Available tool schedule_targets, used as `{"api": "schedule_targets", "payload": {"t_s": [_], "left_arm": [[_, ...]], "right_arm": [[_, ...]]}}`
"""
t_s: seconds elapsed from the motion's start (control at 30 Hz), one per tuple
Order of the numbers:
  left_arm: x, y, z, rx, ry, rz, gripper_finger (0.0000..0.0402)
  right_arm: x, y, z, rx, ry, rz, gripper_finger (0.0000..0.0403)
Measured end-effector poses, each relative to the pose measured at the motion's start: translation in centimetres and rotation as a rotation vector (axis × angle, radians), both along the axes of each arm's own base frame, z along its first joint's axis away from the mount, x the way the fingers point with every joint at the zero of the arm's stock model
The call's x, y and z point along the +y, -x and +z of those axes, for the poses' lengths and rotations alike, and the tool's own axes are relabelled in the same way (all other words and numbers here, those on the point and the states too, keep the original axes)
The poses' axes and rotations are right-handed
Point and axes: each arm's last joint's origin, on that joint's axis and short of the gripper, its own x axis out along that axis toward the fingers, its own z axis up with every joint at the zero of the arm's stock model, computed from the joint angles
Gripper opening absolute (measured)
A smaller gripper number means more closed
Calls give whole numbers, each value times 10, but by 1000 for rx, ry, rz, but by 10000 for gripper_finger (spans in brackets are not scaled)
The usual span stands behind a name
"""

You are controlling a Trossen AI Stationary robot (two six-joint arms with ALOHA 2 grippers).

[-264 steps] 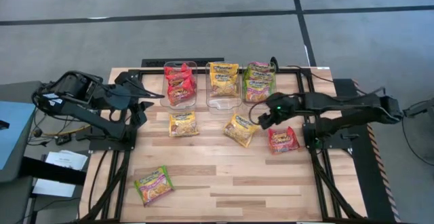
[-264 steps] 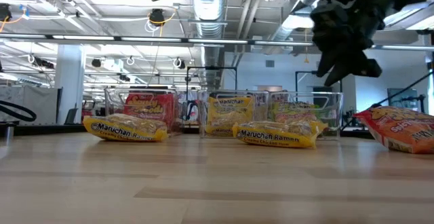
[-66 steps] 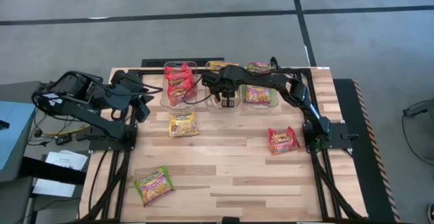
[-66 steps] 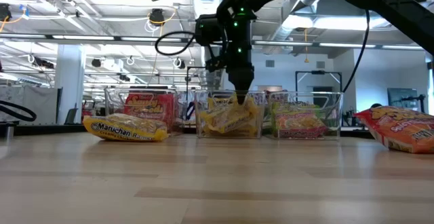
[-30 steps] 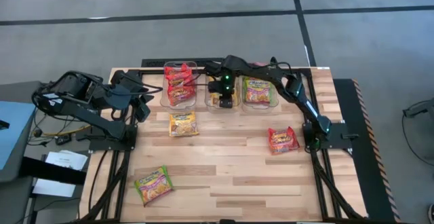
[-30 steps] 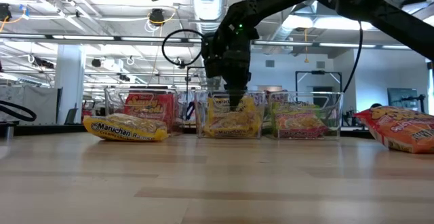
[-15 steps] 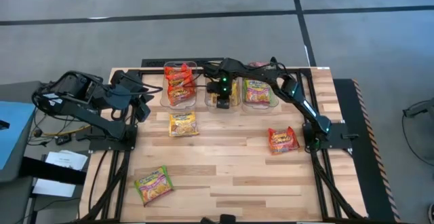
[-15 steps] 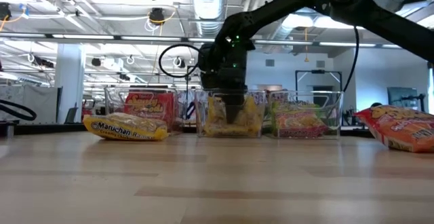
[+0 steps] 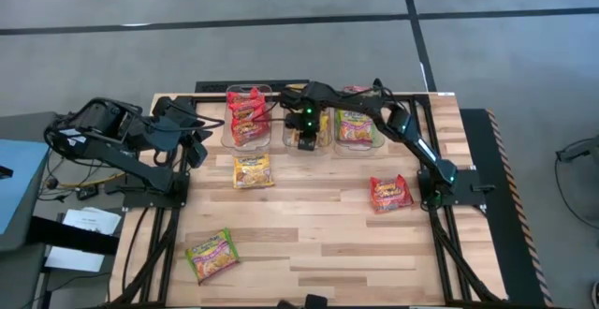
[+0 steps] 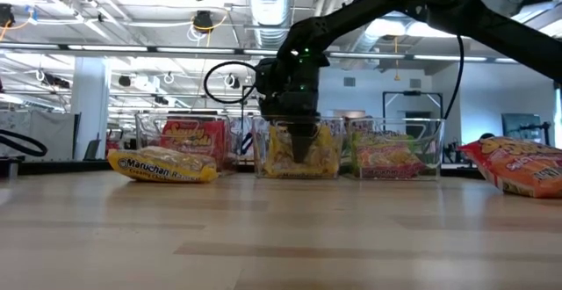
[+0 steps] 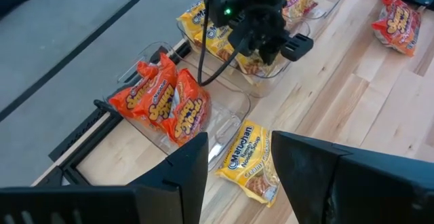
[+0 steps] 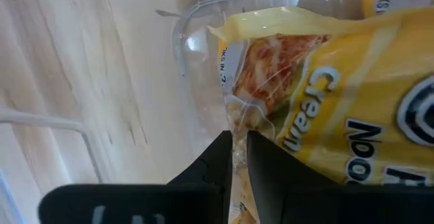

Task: Sort Maruchan noodles
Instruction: Put the yellow noodle pack into the middle transparent bin

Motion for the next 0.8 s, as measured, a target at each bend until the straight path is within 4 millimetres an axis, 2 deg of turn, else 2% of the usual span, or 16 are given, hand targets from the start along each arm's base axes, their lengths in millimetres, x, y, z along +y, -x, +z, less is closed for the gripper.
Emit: {"api": "schedule_targets", "payload": {"t_s": [0.23,0.47,0.8], "left_arm": [[0,0,0,0,0,0,151],[0,0,0,0,0,0,151],[0,0,0,0,0,0,151]], "right_arm": [[-6,8,12,33,-62,-94,71],[-32,24,16,66,-127,-296,71],[-51,23,16,9,-45,-424,71]]}}
